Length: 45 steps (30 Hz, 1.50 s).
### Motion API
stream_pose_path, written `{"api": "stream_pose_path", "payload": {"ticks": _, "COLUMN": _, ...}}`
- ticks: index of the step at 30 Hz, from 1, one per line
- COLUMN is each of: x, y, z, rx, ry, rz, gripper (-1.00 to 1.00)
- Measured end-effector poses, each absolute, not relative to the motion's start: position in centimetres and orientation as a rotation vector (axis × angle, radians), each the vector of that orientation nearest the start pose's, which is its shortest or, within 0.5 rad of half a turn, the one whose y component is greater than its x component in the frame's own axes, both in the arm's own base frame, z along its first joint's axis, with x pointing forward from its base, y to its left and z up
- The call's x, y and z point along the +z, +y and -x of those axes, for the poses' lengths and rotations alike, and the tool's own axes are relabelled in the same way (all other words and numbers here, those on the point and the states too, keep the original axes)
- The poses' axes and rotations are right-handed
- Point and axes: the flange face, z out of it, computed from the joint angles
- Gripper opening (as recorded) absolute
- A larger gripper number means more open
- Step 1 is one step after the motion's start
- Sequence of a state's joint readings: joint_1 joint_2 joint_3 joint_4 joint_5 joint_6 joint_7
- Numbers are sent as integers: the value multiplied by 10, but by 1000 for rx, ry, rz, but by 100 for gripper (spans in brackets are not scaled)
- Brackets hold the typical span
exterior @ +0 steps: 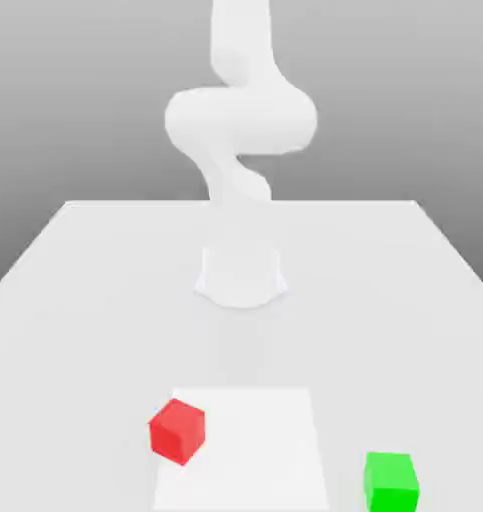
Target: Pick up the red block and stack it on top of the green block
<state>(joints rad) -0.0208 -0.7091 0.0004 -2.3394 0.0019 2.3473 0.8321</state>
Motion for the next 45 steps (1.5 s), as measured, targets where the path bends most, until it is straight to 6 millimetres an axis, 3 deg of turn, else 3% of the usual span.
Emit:
{"api": "stream_pose_path", "payload": {"ticks": 5, "x": 557, "y": -27, "z": -434, "rx": -721, "ry": 1311, "rz": 2507, "gripper": 0}}
{"api": "stream_pose_path", "payload": {"ticks": 11, "x": 425, "y": -50, "z": -458, "rx": -468, "ry": 1535, "rz": 2527, "gripper": 0}}
{"api": "stream_pose_path", "payload": {"ticks": 15, "x": 339, "y": -64, "z": -452, "rx": -293, "ry": 1684, "rz": 2522, "gripper": 0}}
{"api": "stream_pose_path", "payload": {"ticks": 20, "x": 238, "y": -80, "z": -421, "rx": -68, "ry": 1875, "rz": 2492, "gripper": 0}}
{"api": "stream_pose_path", "payload": {"ticks": 26, "x": 161, "y": -80, "z": -409, "rx": -1, "ry": 1920, "rz": 2486, "gripper": 0}}
{"api": "stream_pose_path", "payload": {"ticks": 27, "x": 151, "y": -80, "z": -409, "rx": 0, "ry": 1920, "rz": 2486, "gripper": -100}}
{"api": "stream_pose_path", "payload": {"ticks": 34, "x": 148, "y": -80, "z": -409, "rx": -1, "ry": 1920, "rz": 2486, "gripper": -100}}
{"api": "stream_pose_path", "payload": {"ticks": 39, "x": 195, "y": -80, "z": -409, "rx": -1, "ry": 1920, "rz": 2486, "gripper": -100}}
{"api": "stream_pose_path", "payload": {"ticks": 41, "x": 210, "y": -55, "z": -423, "rx": 0, "ry": 1786, "rz": 2586, "gripper": -100}}
{"api": "stream_pose_path", "payload": {"ticks": 45, "x": 226, "y": 38, "z": -460, "rx": 0, "ry": 1299, "rz": 2863, "gripper": -100}}
